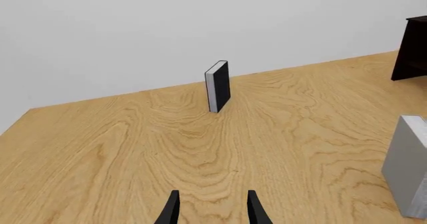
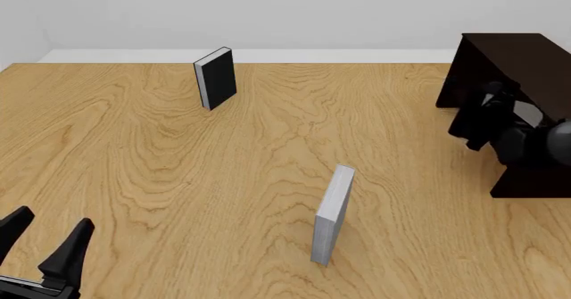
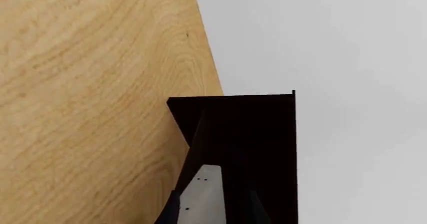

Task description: Pick up the book on the right and place it on the cabinet shelf.

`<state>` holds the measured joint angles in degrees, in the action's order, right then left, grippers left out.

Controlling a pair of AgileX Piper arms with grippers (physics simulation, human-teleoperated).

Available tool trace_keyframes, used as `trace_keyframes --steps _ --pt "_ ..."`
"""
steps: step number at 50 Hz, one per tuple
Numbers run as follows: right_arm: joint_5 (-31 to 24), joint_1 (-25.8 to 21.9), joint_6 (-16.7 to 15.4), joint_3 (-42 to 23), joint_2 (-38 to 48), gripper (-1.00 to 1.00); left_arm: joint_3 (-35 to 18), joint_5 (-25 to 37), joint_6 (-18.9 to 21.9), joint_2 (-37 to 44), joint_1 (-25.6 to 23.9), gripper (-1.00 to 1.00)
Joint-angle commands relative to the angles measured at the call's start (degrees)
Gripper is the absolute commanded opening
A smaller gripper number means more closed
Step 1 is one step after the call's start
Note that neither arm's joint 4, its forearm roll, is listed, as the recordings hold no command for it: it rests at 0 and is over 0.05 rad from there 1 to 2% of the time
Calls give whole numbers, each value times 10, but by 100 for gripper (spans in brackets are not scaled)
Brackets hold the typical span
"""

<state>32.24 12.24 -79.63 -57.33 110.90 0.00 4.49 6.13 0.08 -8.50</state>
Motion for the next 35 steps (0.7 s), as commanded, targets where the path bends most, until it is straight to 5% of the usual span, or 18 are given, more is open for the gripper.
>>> trace_keyframes --steps 1,35 --pt "10 26 2 20 -5 100 0 0 1 0 -1 100" --pt "23 59 3 69 -24 100 0 -3 1 0 -5 100"
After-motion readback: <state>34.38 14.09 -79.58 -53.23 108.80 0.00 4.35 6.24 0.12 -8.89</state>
